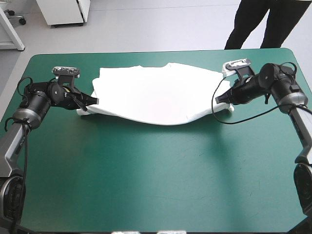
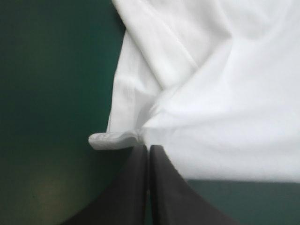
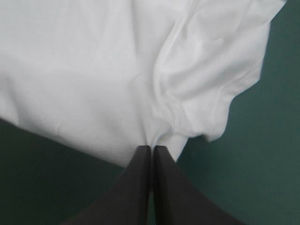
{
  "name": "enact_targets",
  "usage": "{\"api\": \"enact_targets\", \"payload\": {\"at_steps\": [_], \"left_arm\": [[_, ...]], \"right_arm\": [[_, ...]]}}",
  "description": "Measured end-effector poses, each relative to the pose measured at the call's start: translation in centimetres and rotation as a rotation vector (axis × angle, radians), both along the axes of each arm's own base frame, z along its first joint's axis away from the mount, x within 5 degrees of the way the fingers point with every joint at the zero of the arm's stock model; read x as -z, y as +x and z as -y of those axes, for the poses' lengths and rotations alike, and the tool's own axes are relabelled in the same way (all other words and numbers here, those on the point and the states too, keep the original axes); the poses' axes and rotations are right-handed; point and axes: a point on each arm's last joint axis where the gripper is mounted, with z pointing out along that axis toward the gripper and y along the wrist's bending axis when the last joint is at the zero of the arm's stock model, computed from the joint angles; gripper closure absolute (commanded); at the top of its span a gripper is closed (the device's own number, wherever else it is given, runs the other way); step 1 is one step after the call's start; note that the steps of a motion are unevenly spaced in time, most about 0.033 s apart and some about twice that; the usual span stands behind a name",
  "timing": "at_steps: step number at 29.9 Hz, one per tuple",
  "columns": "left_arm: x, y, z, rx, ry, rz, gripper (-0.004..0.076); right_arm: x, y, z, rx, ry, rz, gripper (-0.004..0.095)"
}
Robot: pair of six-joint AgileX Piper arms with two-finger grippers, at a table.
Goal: Fold the cloth
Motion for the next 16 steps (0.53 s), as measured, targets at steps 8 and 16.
{"api": "enact_targets", "payload": {"at_steps": [8,16], "left_arm": [[1.4,-1.6,0.0,0.081,0.042,-0.181,0.0733],[3.4,-4.3,0.0,0.102,0.041,-0.323,0.0733]], "right_arm": [[4.2,-4.8,0.1,-0.014,0.012,-0.147,0.0925],[4.8,-8.3,0.7,-0.019,-0.022,-0.163,0.0925]]}}
